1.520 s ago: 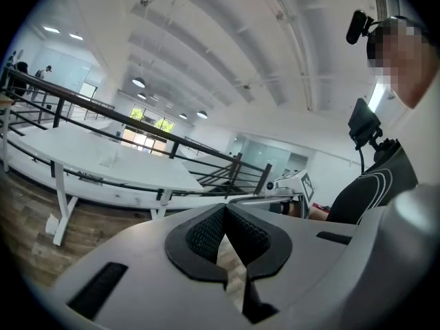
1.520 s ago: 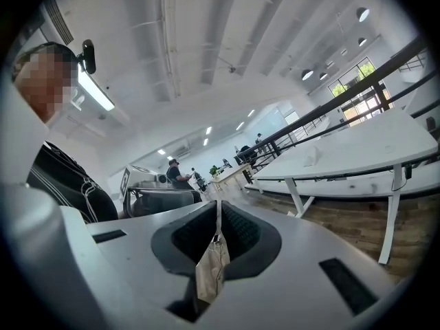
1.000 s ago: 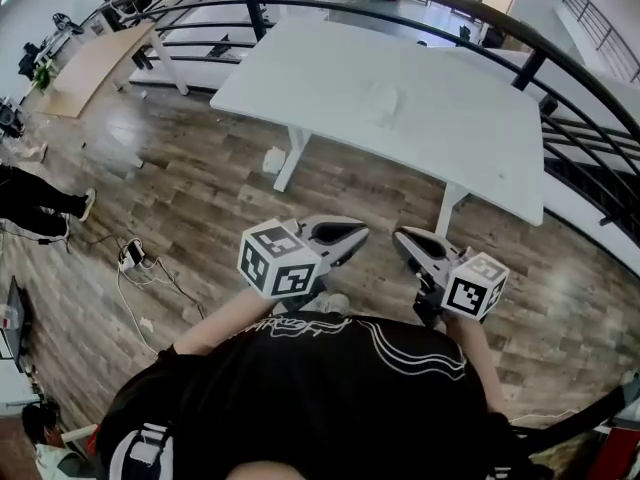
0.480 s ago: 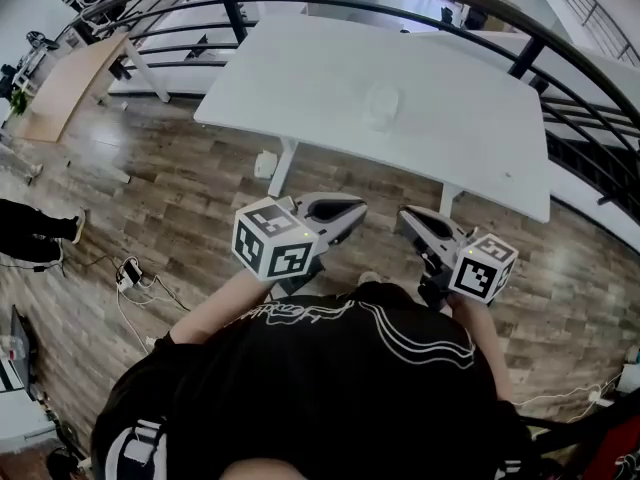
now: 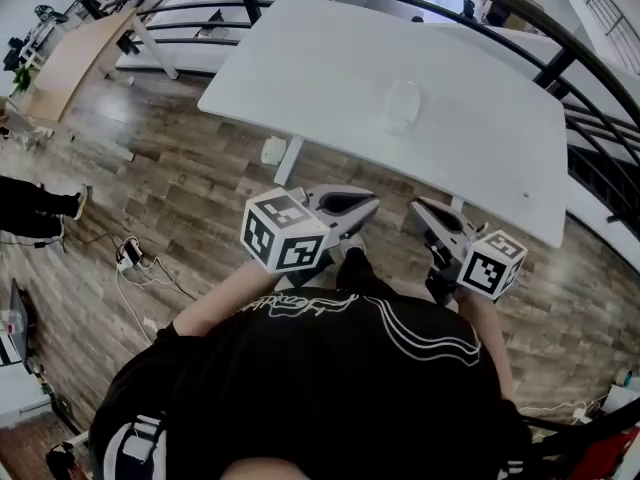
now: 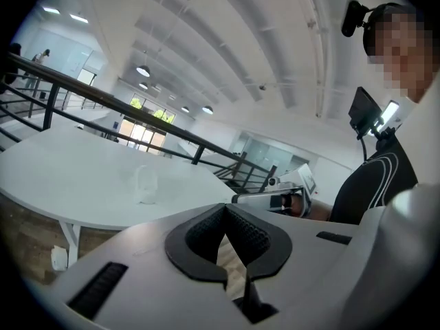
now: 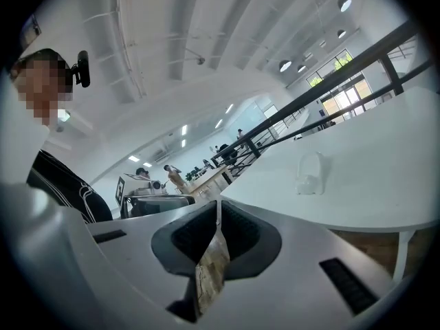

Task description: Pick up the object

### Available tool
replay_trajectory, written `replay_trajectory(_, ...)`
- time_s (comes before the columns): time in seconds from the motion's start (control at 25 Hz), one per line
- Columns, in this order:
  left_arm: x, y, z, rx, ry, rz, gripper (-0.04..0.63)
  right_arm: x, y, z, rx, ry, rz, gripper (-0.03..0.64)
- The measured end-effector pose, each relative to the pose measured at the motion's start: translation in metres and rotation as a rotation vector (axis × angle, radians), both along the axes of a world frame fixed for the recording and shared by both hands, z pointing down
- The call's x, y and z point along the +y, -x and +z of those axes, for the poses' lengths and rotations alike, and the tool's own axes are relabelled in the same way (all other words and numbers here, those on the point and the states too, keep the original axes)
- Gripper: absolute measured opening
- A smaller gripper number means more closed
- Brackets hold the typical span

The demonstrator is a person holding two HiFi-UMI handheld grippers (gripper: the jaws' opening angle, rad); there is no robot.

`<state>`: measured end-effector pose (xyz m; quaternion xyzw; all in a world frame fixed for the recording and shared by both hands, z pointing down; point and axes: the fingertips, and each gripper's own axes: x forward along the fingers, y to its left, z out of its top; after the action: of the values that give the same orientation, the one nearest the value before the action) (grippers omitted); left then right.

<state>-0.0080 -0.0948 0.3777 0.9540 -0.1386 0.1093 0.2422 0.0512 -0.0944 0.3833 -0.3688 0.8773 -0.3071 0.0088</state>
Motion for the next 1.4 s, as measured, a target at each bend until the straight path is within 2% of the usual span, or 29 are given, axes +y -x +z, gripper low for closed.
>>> replay_trajectory(0.36,-0.086,0.002,0.036,-0.053,0.070,-0.083,0.008,-0.090,-0.001,0.039,-0.037,0.097,-0.056,0.025)
replay_trajectory(0.56,-0.132,-0.002,0.052,-0.049,0.096,-0.114,0.008,-0.137,-0.004,0.055,-0.028,0.119,-0.080,0.025)
replay_trajectory(0.96,-0.184,-0.025,0.080,-0.053,0.143,-0.085,0.008,-0.190,-0.031,0.079,-0.062,0.144,-0.041,0.025)
replay_trajectory(1.4,-0.206,-0.036,0.098,-0.069,0.165,-0.064,0.008,-0.223,-0.064,0.098,-0.020,0.158,-0.001,0.026)
